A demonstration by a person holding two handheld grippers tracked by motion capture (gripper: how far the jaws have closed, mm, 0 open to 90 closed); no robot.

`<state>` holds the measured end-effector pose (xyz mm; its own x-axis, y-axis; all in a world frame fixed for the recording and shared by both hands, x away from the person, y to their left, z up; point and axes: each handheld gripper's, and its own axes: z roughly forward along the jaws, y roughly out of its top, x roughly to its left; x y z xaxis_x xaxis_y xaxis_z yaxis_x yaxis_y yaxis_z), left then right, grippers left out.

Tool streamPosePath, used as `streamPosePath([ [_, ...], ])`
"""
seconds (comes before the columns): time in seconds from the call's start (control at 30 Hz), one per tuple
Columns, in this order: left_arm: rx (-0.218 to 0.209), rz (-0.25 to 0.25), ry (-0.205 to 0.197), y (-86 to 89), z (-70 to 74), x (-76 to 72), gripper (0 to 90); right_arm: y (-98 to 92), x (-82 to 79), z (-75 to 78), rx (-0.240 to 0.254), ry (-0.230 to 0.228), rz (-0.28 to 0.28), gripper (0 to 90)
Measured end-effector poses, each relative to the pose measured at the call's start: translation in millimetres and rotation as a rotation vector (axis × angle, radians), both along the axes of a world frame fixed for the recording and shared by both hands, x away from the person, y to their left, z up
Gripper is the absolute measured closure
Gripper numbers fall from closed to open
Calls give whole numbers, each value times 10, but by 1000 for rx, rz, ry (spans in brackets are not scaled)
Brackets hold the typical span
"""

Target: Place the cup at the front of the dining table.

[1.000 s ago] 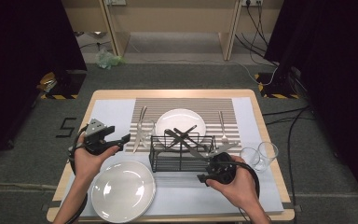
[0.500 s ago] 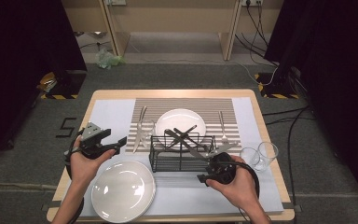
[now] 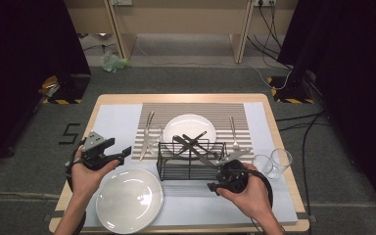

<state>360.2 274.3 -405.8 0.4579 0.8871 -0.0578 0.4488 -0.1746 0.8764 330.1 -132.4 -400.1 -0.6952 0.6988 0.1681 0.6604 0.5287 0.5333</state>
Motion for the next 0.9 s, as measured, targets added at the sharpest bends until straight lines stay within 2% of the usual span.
streamPosePath([
  [0.2, -23, 9, 1, 11, -34, -40, 257, -3, 0, 2, 0, 1, -2, 535],
  [0.9, -23, 31, 10, 127, -159, -203, 257, -5, 0, 8, 2, 2, -2, 535],
])
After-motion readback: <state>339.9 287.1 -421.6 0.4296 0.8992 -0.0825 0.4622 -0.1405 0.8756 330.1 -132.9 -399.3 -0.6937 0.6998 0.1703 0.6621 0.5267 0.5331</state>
